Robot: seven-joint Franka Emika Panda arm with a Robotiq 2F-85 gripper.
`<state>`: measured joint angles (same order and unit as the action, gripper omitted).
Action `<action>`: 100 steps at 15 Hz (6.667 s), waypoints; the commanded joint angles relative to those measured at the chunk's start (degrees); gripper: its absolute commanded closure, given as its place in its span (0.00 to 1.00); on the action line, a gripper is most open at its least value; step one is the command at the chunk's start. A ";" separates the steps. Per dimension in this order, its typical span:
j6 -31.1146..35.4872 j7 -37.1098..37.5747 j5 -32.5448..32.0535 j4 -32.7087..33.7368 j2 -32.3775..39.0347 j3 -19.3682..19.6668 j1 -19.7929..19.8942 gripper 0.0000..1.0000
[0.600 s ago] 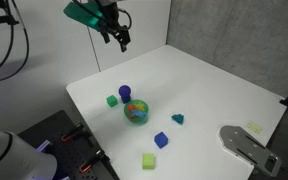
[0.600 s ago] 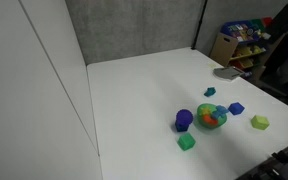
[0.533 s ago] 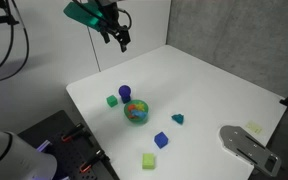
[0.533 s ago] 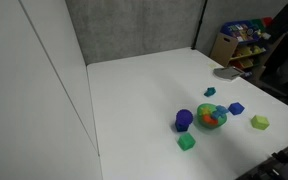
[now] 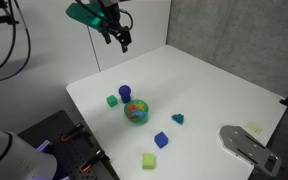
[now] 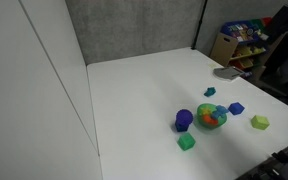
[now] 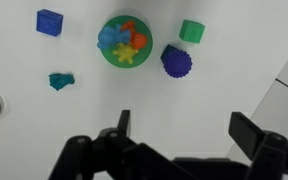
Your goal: Pick up the green toy from the table top and put it in the green bowl
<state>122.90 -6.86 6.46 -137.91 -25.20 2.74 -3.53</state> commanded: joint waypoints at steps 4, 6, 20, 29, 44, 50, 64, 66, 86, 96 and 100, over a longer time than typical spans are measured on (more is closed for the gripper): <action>1.38 3.06 -4.38 7.20 9.07 -1.33 2.82 0.00; 2.14 4.24 -6.69 9.38 12.47 -1.07 3.92 0.00; 8.06 10.00 -12.25 26.57 41.72 3.25 8.36 0.00; 14.46 15.68 -9.80 36.60 55.52 4.91 8.65 0.00; 23.65 18.64 -6.32 42.12 71.46 8.06 10.88 0.00; 26.61 20.60 -6.45 44.43 77.69 9.61 10.36 0.00; 26.70 19.75 -3.20 53.49 85.85 6.89 11.30 0.00; 26.71 19.99 -3.49 54.30 86.48 7.41 11.04 0.00; 20.72 16.83 -6.33 46.05 75.20 8.20 7.53 0.82; 5.80 9.74 -8.05 26.65 51.36 3.67 5.93 0.82; 6.00 7.10 -7.77 19.39 46.52 0.93 5.41 0.82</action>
<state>128.50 2.48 -0.61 -112.22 25.97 5.32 2.09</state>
